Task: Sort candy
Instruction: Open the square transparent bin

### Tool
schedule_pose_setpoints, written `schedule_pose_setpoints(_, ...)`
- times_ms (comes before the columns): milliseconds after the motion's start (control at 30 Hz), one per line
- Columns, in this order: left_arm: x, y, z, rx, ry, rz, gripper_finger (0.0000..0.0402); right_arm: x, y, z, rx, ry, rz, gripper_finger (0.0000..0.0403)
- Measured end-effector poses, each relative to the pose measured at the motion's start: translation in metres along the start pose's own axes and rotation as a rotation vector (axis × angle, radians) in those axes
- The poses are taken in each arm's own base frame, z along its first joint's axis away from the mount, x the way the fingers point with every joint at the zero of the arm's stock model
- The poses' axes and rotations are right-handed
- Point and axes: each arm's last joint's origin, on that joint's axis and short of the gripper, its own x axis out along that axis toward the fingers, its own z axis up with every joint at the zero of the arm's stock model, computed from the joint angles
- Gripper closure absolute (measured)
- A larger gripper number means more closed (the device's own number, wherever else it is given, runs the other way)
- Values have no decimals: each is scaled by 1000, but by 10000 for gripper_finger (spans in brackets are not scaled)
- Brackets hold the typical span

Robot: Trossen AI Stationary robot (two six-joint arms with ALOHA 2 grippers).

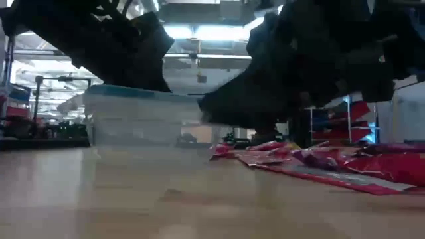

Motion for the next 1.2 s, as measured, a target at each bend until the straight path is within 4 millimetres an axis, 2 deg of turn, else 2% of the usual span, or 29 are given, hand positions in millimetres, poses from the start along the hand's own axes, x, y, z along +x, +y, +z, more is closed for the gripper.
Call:
schedule_pose_setpoints(233, 1, -1, -1, -2, -10, 5, 402, 0, 5, 3, -10, 72, 177, 224)
schedule_pose_setpoints(367, -2, -3, -2, -3, -17, -4, 402, -11, 32, 13, -69, 150, 288, 224)
schedule_pose_setpoints(467, -7, -5, -1, 7, -26, -36, 402, -21, 49, 24, -175, 184, 244, 224)
schedule_pose_setpoints(600, -13, -10, 3, -11, -15, -89, 402, -23, 74, 37, -455, 245, 161, 224)
schedule_pose_setpoints(667, -17, -15, 5, -23, -10, -129, 402, -19, 83, 39, -599, 286, 125, 224)
schedule_pose_setpoints(800, -26, -25, 13, 2, -9, -197, 402, -4, 87, 45, -798, 324, 8, 224)
schedule_pose_setpoints(1000, -42, -29, 38, 82, -40, -270, 402, 18, 91, 44, -1042, 384, 108, 224)
schedule_pose_setpoints(1100, -53, -26, 53, 57, -76, -280, 402, 23, 90, 37, -1127, 452, 133, 224)
schedule_pose_setpoints(1200, -55, -22, 51, 60, -47, -254, 402, 28, 87, 30, -1204, 475, 111, 224)
